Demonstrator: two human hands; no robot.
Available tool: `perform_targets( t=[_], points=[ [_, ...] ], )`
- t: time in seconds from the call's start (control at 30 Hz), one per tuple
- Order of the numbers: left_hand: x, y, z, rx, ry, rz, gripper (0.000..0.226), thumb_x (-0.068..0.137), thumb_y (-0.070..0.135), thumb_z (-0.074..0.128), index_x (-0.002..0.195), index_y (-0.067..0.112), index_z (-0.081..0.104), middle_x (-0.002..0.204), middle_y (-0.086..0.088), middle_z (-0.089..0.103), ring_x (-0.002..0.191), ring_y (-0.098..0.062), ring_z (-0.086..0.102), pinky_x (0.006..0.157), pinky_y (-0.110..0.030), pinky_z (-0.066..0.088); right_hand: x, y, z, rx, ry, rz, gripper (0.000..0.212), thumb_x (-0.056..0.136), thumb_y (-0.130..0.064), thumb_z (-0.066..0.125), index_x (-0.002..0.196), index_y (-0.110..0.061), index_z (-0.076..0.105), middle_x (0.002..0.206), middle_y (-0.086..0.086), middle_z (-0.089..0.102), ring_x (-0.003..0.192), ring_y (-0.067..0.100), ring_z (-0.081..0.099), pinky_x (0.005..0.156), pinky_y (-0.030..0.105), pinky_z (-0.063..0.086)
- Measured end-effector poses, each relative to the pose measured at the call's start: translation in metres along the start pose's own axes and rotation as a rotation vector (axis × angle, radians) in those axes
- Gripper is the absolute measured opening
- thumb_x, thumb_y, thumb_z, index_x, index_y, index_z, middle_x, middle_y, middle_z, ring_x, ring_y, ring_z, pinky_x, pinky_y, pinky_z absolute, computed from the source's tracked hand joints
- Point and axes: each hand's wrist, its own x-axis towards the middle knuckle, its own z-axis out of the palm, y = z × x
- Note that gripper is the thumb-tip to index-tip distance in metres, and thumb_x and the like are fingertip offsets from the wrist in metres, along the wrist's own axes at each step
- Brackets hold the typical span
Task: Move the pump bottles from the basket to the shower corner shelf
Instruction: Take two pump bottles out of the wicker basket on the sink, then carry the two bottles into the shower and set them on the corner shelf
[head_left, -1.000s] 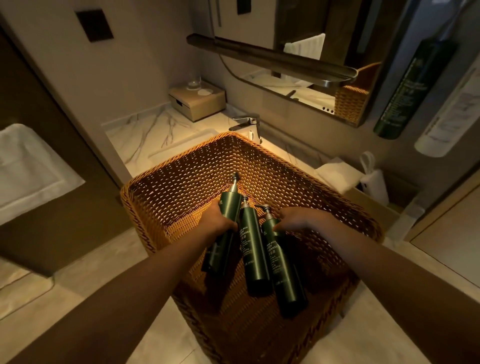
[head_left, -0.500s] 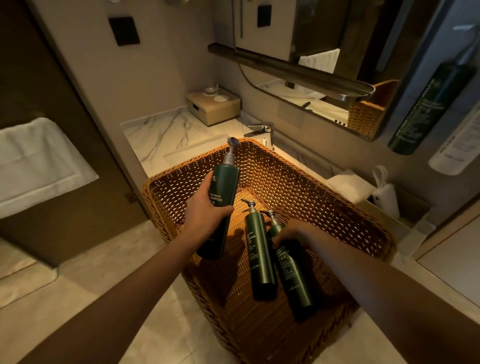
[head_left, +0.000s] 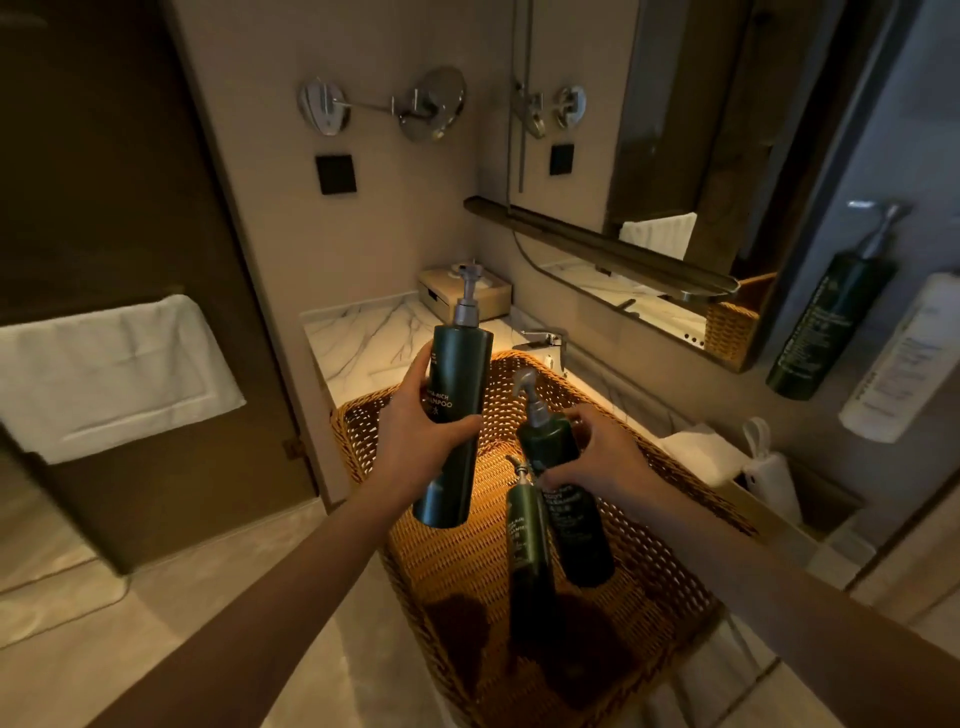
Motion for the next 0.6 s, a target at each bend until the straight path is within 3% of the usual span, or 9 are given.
perform_targets(
  t=[0.1, 0.23, 0.33, 0.43, 0.6],
  points=[
    [-0.010, 0.025, -0.019, -0.057, 0.055, 0.047, 0.096, 0.071, 0.013, 0.077, 0.143, 0.043, 0.022, 0.113, 0.016, 0.048, 0.089, 0.003, 0.054, 0.072, -0.018, 0.046, -0.014, -0.044, -0.009, 0.055, 0.023, -0.180, 0.068, 0.050, -0.024, 0.086, 0.099, -0.048, 0.047, 0.095, -0.024, 0.057, 0.089, -0.005, 0.051, 0.065, 0.017, 0.036],
    [-0.031, 0.050, -0.059, -0.074, 0.146, 0.082, 0.094, 0.071, 0.012, 0.077, 0.141, 0.047, 0.025, 0.117, 0.014, 0.051, 0.099, -0.002, 0.056, 0.087, -0.034, 0.050, -0.031, -0.101, -0.002, 0.157, 0.032, -0.376, 0.061, 0.054, -0.027, 0.085, 0.094, -0.055, 0.047, 0.094, -0.033, 0.055, 0.090, -0.017, 0.045, 0.069, 0.014, 0.031],
    [-0.052, 0.057, -0.094, -0.062, 0.250, 0.095, 0.091, 0.070, 0.011, 0.077, 0.132, 0.057, 0.029, 0.107, 0.023, 0.054, 0.095, 0.005, 0.059, 0.076, -0.021, 0.049, -0.044, -0.134, 0.013, 0.271, -0.042, -0.486, 0.063, 0.059, -0.023, 0.085, 0.105, -0.050, 0.051, 0.100, -0.031, 0.058, 0.097, -0.018, 0.046, 0.074, 0.013, 0.033],
    [-0.082, 0.050, -0.135, -0.041, 0.383, 0.072, 0.089, 0.069, 0.011, 0.079, 0.125, 0.063, 0.033, 0.100, 0.029, 0.061, 0.093, 0.015, 0.059, 0.058, -0.011, 0.050, -0.059, -0.156, 0.041, 0.382, -0.146, -0.547, 0.067, 0.063, -0.021, 0.084, 0.122, -0.031, 0.052, 0.115, -0.018, 0.061, 0.109, -0.005, 0.052, 0.079, 0.017, 0.038],
    [-0.148, 0.023, -0.199, 0.045, 0.573, -0.025, 0.093, 0.068, 0.008, 0.079, 0.130, 0.060, 0.033, 0.099, 0.032, 0.058, 0.088, 0.021, 0.057, 0.054, -0.003, 0.046, -0.085, -0.180, 0.106, 0.472, -0.318, -0.562, 0.060, 0.063, -0.017, 0.083, 0.114, -0.033, 0.056, 0.108, -0.019, 0.065, 0.103, -0.005, 0.057, 0.074, 0.016, 0.041]
  ],
)
